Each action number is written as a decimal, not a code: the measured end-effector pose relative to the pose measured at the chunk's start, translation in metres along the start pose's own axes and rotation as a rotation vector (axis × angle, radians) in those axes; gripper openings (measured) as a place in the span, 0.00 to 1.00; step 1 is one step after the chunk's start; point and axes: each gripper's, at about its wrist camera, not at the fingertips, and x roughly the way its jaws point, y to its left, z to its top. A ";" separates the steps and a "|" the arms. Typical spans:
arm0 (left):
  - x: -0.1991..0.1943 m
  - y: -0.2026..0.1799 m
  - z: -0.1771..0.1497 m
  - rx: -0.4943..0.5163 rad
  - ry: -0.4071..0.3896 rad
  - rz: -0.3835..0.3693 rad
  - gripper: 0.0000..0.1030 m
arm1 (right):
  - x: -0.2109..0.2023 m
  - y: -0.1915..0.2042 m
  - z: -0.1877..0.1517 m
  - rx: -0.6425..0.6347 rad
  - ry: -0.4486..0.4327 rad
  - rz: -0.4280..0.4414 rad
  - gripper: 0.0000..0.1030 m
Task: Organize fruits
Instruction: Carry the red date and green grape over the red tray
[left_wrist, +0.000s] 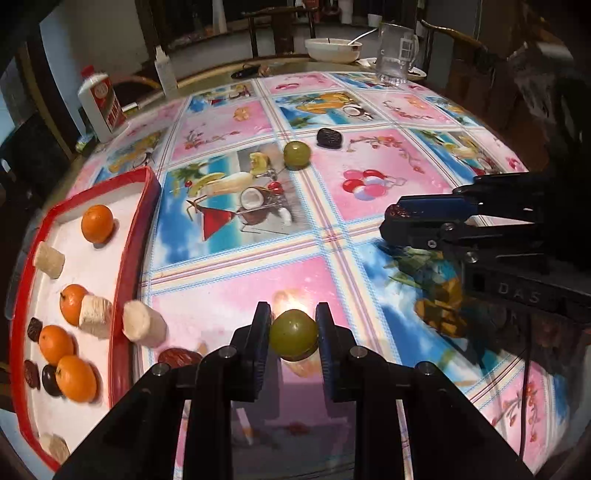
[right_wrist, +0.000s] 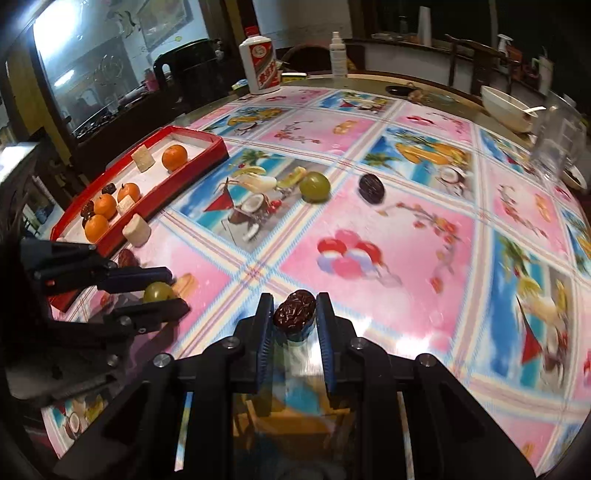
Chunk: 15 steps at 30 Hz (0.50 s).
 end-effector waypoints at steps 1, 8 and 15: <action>-0.002 -0.003 -0.003 -0.015 -0.007 0.003 0.23 | -0.005 0.001 -0.005 0.007 0.004 -0.009 0.24; -0.012 -0.007 -0.018 -0.093 -0.034 0.009 0.23 | -0.027 0.012 -0.033 0.026 0.017 -0.066 0.24; -0.020 -0.014 -0.029 -0.061 -0.049 0.019 0.23 | -0.028 0.032 -0.034 0.034 0.022 -0.080 0.24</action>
